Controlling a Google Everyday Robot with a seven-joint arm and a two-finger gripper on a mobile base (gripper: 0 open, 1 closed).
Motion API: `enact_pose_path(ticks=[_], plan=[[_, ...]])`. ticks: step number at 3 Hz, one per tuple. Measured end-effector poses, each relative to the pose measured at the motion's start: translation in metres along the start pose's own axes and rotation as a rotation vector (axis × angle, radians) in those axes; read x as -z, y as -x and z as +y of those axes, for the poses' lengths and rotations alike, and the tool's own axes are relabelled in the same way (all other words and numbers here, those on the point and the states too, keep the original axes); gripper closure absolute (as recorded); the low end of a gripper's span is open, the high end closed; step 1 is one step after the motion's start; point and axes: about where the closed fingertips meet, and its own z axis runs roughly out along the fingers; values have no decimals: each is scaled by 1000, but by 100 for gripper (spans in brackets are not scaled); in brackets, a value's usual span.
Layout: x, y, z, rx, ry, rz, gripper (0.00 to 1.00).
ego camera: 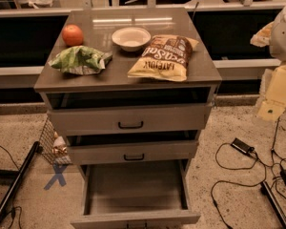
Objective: Place brown chip bag into bottom drawer
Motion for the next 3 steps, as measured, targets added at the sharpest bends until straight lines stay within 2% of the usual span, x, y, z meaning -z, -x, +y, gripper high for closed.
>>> enact_pose_path(ticks=[1, 2, 3], plan=[[2, 0, 0, -2, -3, -3, 0], [5, 10, -7, -63, -46, -40, 0], [-11, 40, -40, -79, -85, -50, 0]])
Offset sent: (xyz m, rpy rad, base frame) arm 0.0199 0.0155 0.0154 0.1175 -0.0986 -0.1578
